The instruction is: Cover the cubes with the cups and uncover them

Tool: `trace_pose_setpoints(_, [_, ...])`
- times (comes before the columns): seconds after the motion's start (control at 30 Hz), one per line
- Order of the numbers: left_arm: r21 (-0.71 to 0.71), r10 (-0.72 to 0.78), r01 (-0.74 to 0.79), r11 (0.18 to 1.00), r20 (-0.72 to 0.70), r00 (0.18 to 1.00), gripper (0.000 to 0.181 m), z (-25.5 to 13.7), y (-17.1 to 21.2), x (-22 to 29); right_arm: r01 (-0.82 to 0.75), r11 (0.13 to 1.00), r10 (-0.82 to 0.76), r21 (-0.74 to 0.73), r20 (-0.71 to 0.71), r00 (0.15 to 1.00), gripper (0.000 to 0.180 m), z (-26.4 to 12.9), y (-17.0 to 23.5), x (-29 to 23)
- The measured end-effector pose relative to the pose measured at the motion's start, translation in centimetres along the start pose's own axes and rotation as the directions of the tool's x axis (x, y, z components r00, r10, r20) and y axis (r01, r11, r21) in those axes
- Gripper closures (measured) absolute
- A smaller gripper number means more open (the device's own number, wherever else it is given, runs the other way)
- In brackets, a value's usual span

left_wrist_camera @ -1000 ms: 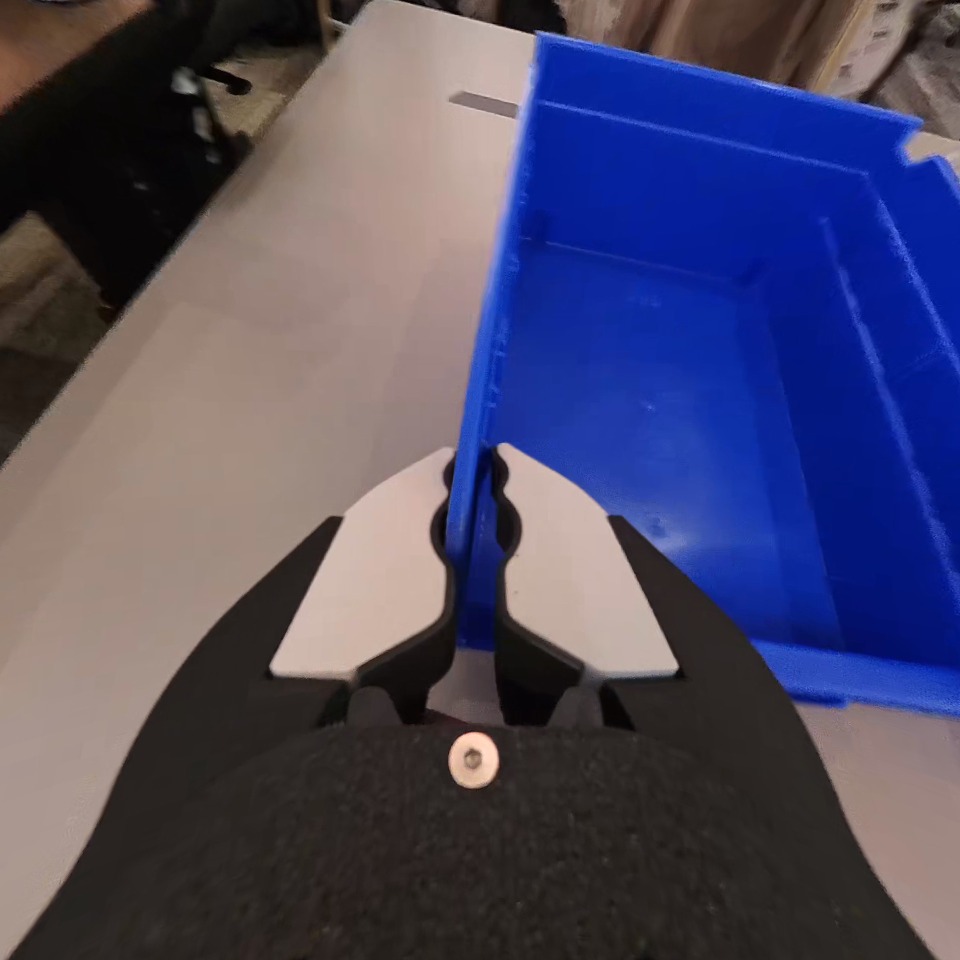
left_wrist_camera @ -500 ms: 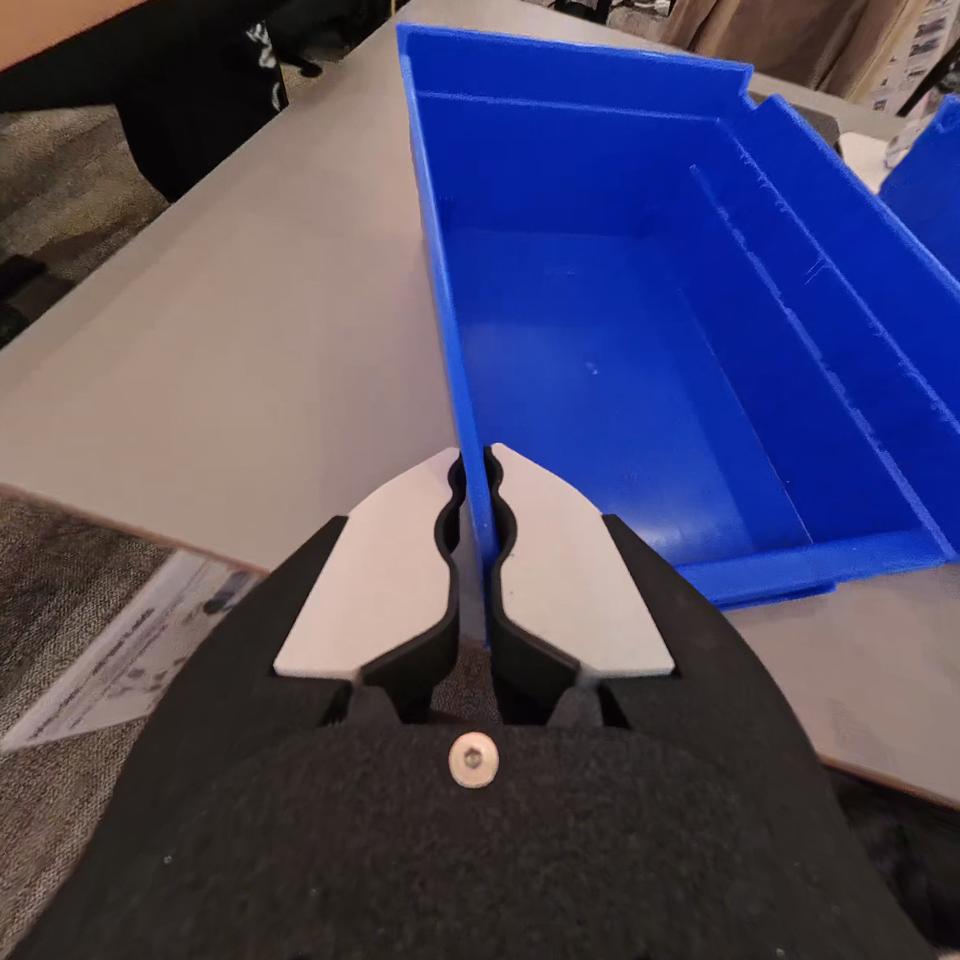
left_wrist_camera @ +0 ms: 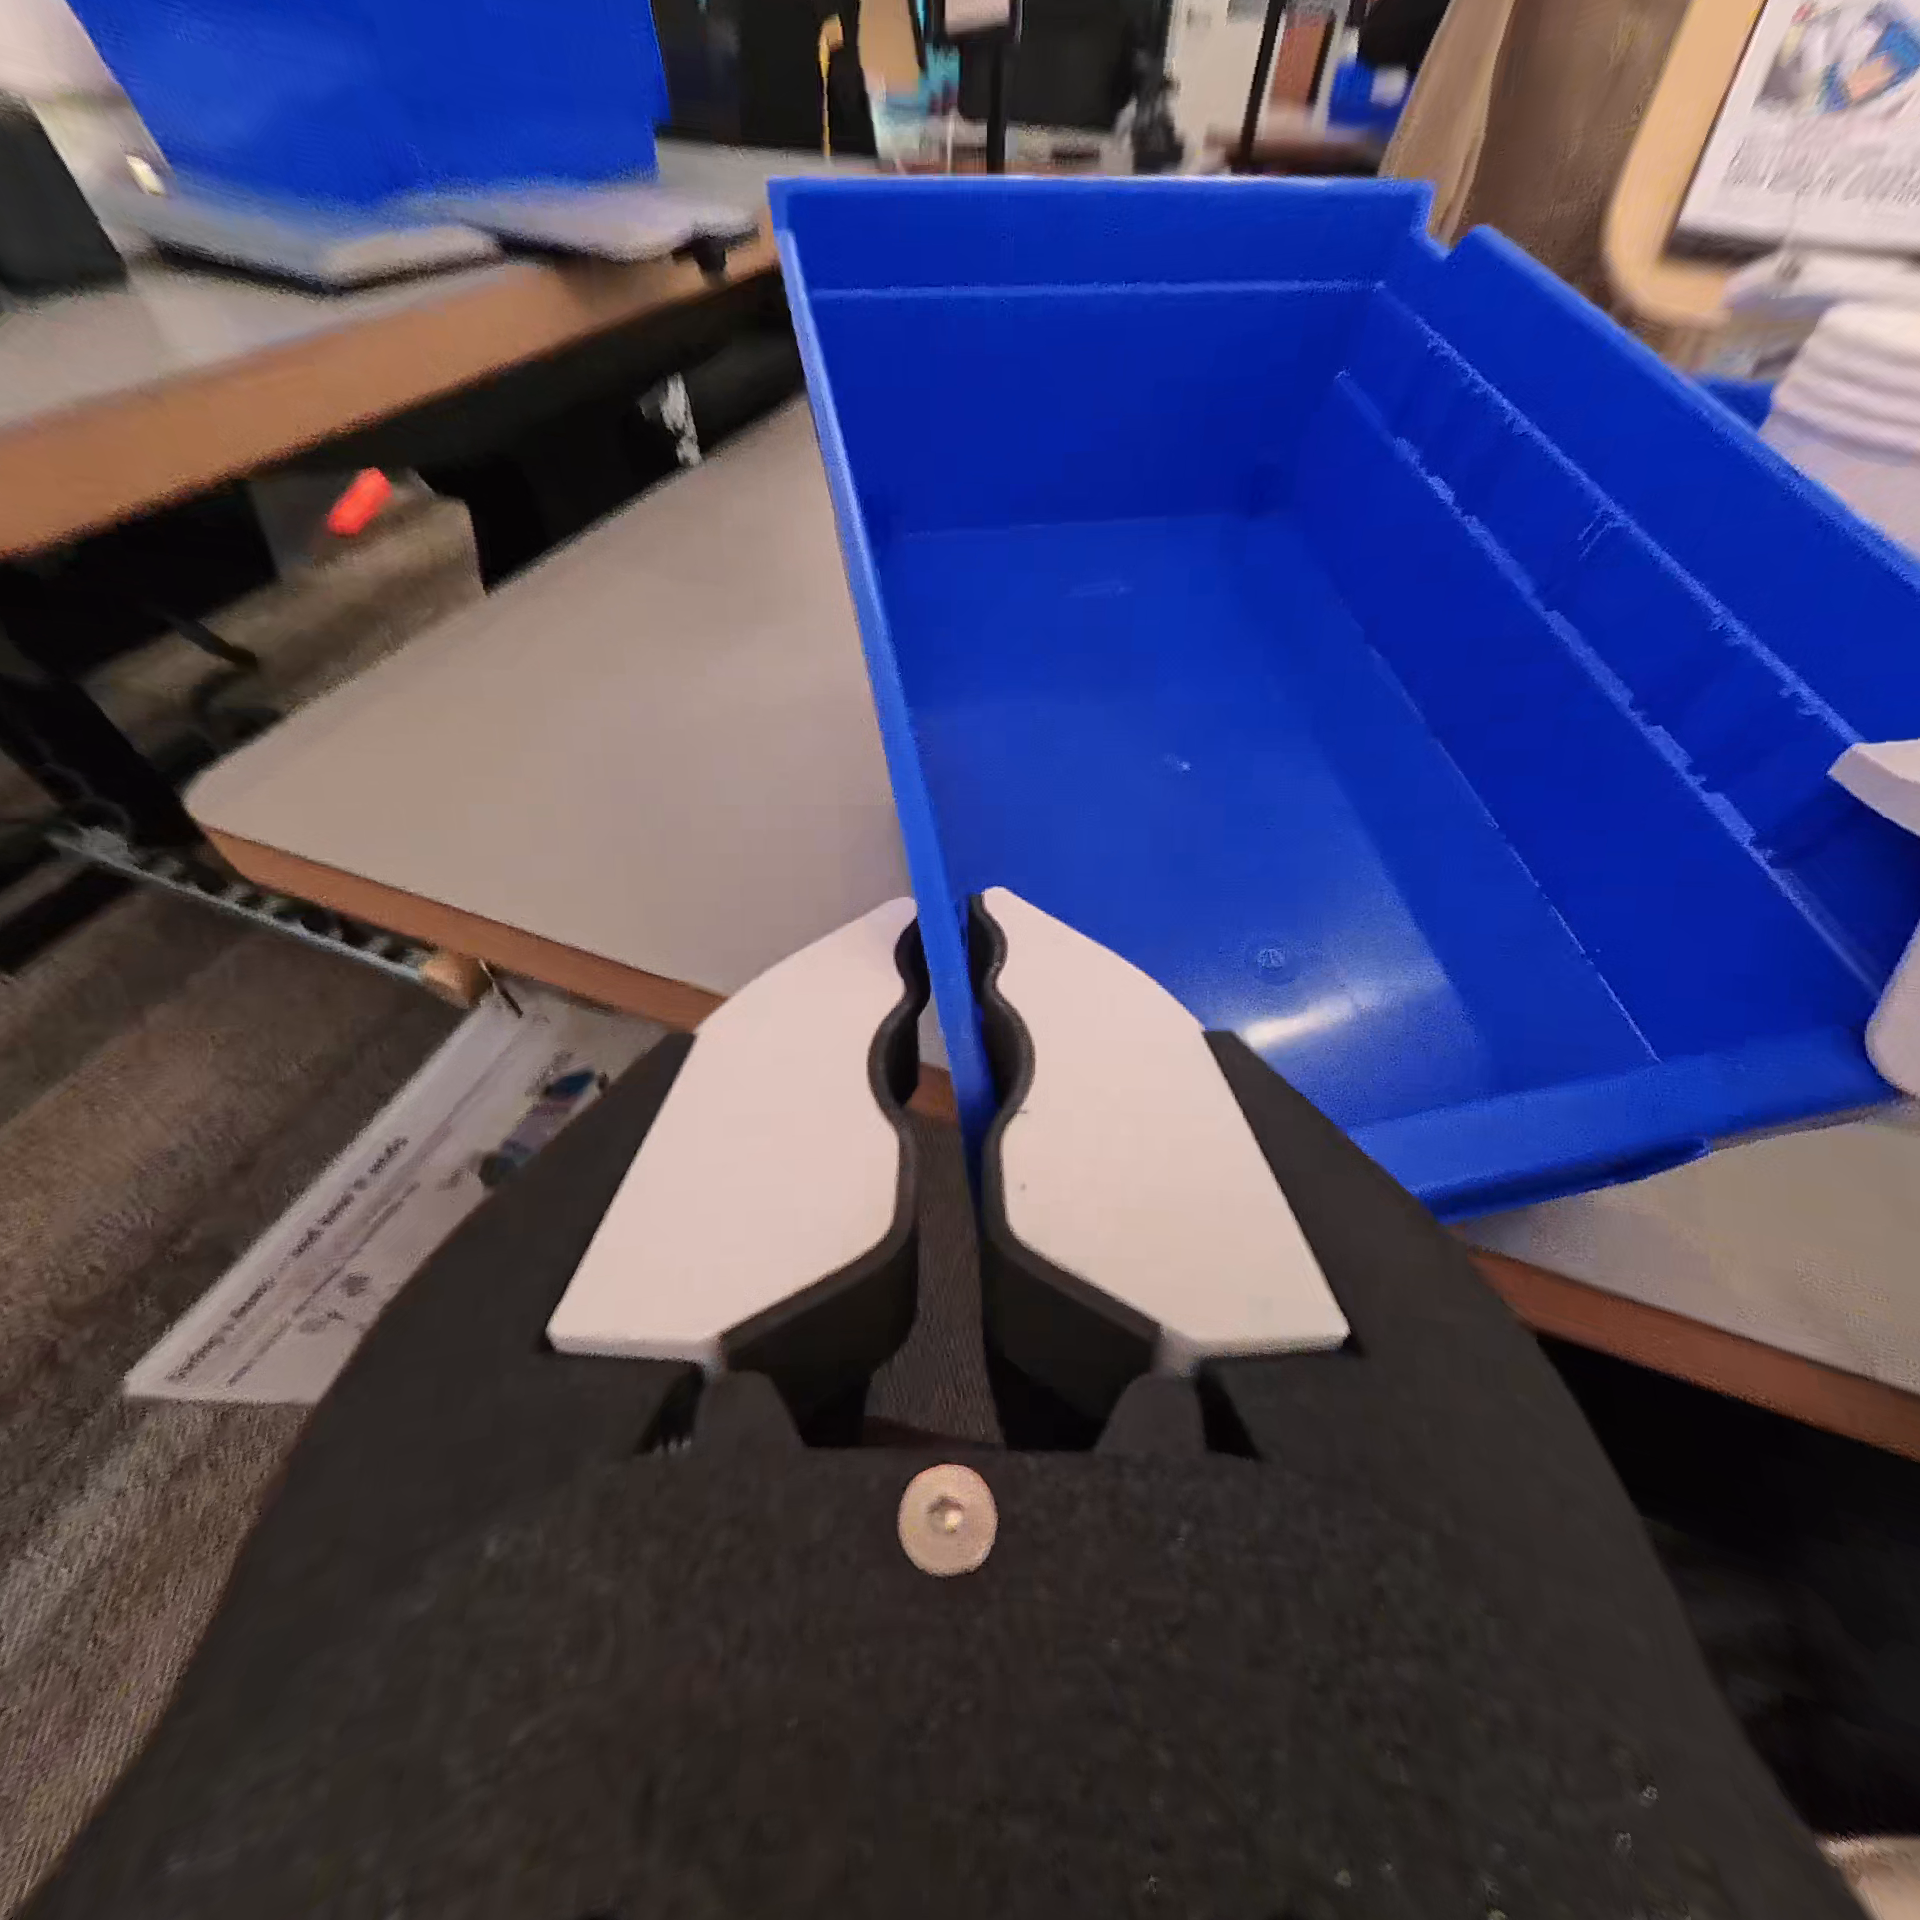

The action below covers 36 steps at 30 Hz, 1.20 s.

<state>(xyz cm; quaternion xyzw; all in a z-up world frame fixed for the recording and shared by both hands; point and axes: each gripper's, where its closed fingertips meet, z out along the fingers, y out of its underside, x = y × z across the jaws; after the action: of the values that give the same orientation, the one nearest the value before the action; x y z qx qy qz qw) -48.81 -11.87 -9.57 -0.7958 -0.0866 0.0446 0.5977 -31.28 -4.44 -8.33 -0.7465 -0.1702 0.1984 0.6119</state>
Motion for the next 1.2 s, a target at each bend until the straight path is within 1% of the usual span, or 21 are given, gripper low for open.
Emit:
trace_pose_setpoints(0.07, [0.072, 0.026, -0.027, 0.997, 0.006, 1.000, 0.175, -1.1, -2.3, 0.9, 0.008, 0.997, -0.007, 0.073, -0.016, 1.000, 0.175, -1.0, -2.3, 0.6])
trace_pose_setpoints(0.13, [0.147, 0.064, -0.064, 0.987, 0.003, 0.998, 0.175, -2.0, -5.4, 2.5, 0.011, 0.989, -0.005, 0.147, -0.039, 0.999, 0.175, -2.5, -4.9, 1.9])
trace_pose_setpoints(0.23, [0.284, 0.104, -0.083, 0.955, -0.060, 0.993, 0.175, -3.1, -10.6, 7.0, 0.020, 0.967, 0.009, 0.255, -0.113, 0.994, 0.175, -5.8, -9.3, 5.7])
trace_pose_setpoints(0.37, [0.390, 0.164, -0.068, 0.918, -0.218, 0.962, 0.175, -3.5, -15.6, 16.6, 0.077, 0.930, 0.036, 0.361, -0.297, 0.954, 0.175, -12.6, -14.4, 13.6])
trace_pose_setpoints(0.43, [0.376, 0.207, -0.078, 0.923, -0.317, 0.926, 0.176, -3.2, -16.6, 22.7, 0.102, 0.923, 0.058, 0.371, -0.396, 0.916, 0.176, -16.6, -16.0, 18.4])
trace_pose_setpoints(0.5, [0.344, 0.210, -0.056, 0.937, -0.431, 0.877, 0.176, -2.9, -16.8, 29.4, 0.085, 0.920, 0.112, 0.383, -0.464, 0.879, 0.175, -20.5, -17.0, 23.3])
trace_pose_setpoints(0.57, [0.306, 0.224, -0.064, 0.950, -0.522, 0.823, 0.176, -2.7, -16.1, 36.3, 0.095, 0.932, 0.131, 0.350, -0.569, 0.812, 0.175, -24.3, -16.8, 28.6])
trace_pose_setpoints(0.63, [0.261, 0.220, -0.074, 0.963, -0.593, 0.774, 0.175, -2.2, -14.5, 43.0, 0.095, 0.945, 0.144, 0.312, -0.660, 0.738, 0.175, -27.7, -15.6, 33.6])
trace_pose_setpoints(0.73, [0.153, 0.153, -0.066, 0.986, -0.673, 0.724, 0.176, -1.5, -10.8, 51.9, 0.032, 0.963, 0.188, 0.267, -0.752, 0.631, 0.175, -31.4, -12.0, 40.7])
trace_pose_setpoints(0.83, [0.080, 0.139, -0.116, 0.990, -0.686, 0.714, 0.176, -0.7, -6.1, 58.5, -0.078, 0.957, 0.273, 0.279, -0.780, 0.563, 0.175, -33.5, -7.3, 46.7])
trace_pose_setpoints(0.87, [0.053, 0.137, -0.138, 0.989, -0.685, 0.716, 0.176, -0.2, -4.5, 60.0, -0.109, 0.955, 0.288, 0.275, -0.778, 0.559, 0.175, -33.6, -5.8, 48.4])
trace_pose_setpoints(0.93, [-0.012, 0.125, -0.182, 0.983, -0.680, 0.723, 0.176, 0.7, -1.4, 62.0, -0.171, 0.959, 0.283, 0.225, -0.765, 0.579, 0.175, -33.2, -2.9, 51.2])
trace_pose_setpoints(1.0, [-0.076, 0.107, -0.211, 0.975, -0.672, 0.733, 0.175, 1.6, 1.3, 62.9, -0.231, 0.956, 0.285, 0.179, -0.739, 0.611, 0.175, -32.1, -0.7, 53.2])
trace_pose_setpoints(1.07, [-0.124, 0.093, -0.231, 0.965, -0.660, 0.746, 0.175, 2.2, 3.5, 63.3, -0.250, 0.958, 0.272, 0.141, -0.725, 0.633, 0.174, -31.1, 0.7, 54.5])
trace_pose_setpoints(1.13, [-0.086, 0.136, -0.254, 0.963, -0.659, 0.740, 0.172, 2.5, 4.4, 63.8, -0.262, 0.959, 0.253, 0.103, -0.728, 0.638, 0.174, -30.7, 1.9, 55.8])
trace_pose_setpoints(1.2, [-0.063, 0.162, -0.269, 0.961, -0.658, 0.735, 0.163, 2.2, 4.5, 63.9, -0.330, 0.935, 0.329, 0.129, -0.666, 0.670, 0.174, -29.8, 2.6, 56.3])
